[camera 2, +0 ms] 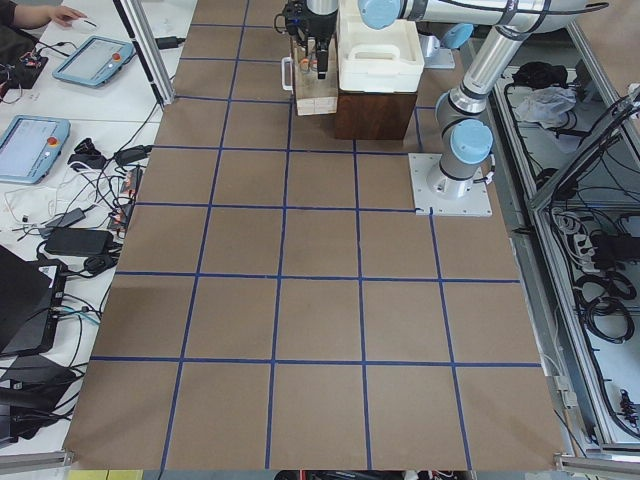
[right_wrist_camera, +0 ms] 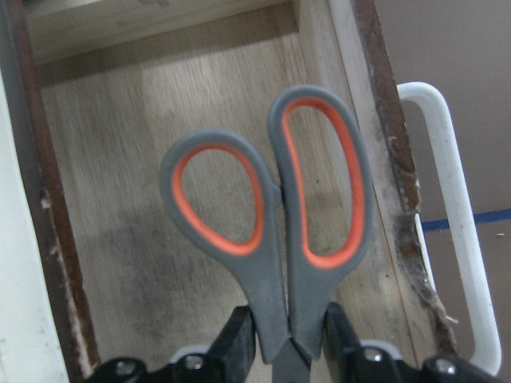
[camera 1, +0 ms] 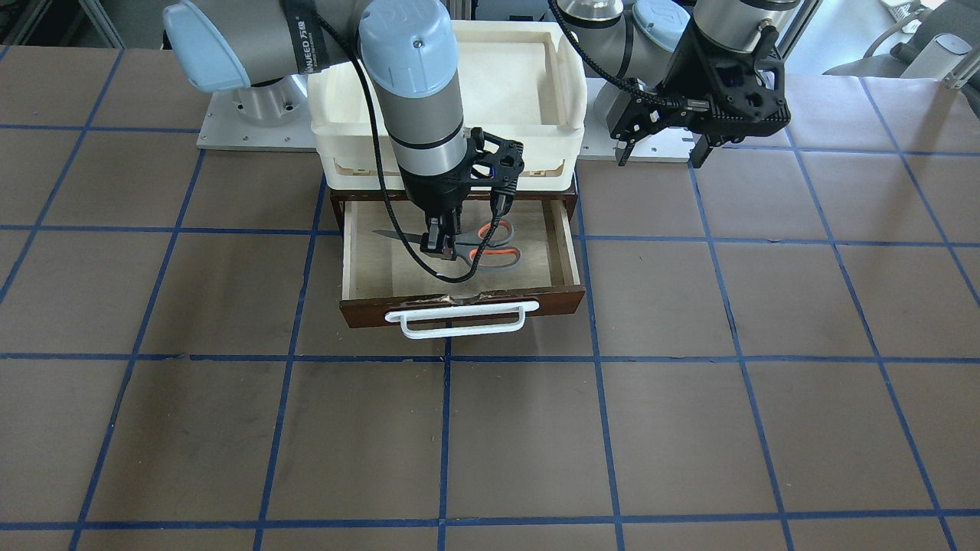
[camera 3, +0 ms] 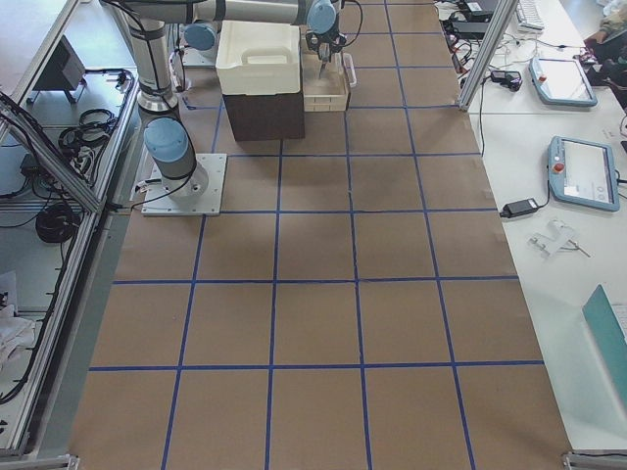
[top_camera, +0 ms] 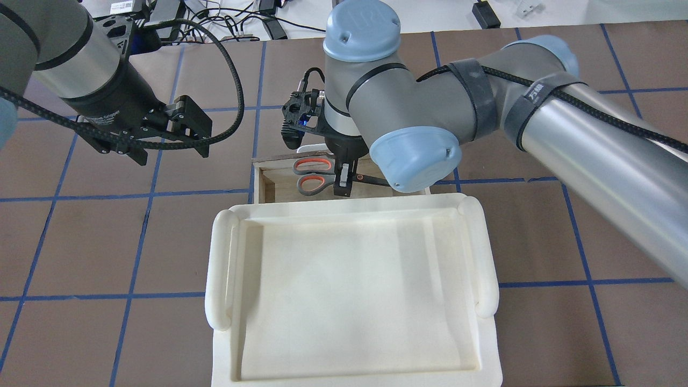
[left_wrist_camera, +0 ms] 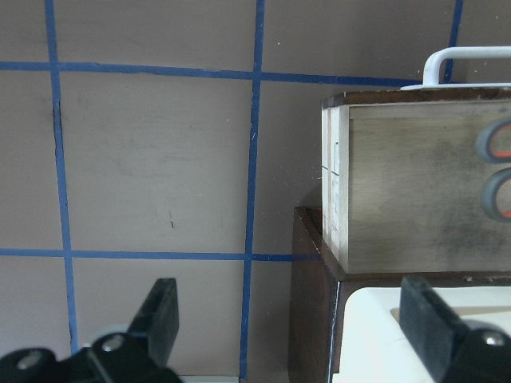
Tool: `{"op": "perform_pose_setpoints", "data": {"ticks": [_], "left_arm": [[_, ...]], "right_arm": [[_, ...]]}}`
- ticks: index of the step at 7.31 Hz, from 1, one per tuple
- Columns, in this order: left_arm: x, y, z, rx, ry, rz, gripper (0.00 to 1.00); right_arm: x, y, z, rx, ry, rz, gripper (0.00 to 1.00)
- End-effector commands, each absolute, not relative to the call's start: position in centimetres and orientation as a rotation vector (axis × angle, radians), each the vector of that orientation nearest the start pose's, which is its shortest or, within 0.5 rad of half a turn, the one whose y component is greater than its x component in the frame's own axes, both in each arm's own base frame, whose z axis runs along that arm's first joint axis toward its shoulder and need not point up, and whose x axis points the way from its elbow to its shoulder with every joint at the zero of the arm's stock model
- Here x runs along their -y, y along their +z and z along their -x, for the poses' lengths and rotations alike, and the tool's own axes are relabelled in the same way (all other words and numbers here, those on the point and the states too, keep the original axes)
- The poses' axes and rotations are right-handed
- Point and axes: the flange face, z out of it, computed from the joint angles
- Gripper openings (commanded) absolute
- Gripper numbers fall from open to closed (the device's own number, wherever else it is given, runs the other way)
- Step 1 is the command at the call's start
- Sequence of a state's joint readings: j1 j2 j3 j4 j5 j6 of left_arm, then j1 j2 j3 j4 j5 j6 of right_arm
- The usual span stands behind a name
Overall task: Put scissors in drawer and close it
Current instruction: 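Lower the scissors into the drawer and open the right gripper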
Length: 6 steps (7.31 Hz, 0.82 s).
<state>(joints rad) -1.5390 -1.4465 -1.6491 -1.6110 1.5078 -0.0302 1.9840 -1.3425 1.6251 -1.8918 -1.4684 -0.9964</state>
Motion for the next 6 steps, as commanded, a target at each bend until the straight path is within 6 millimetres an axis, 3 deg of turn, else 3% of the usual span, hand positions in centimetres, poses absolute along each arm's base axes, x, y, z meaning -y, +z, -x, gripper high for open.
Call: {"op": "perform_pose_setpoints", "data": {"ticks": [1, 4, 6], "left_arm": [[43.9, 50.9, 13.3, -3.257, -0.029, 0.106, 1.00], [43.8, 51.2, 13.1, -3.258, -0.042, 0.112, 1.00], [44.9, 49.4, 13.1, -3.259, 0.003, 0.123, 1.00]], "right_arm": [[47.1, 36.5, -36.6, -2.324, -0.092, 1.977, 0.08], [47.5, 35.2, -38.4, -2.344, -0.148, 1.962, 0.09], [47.0, 35.0, -38.9, -2.342, -0.126, 1.986, 0.09]]}}
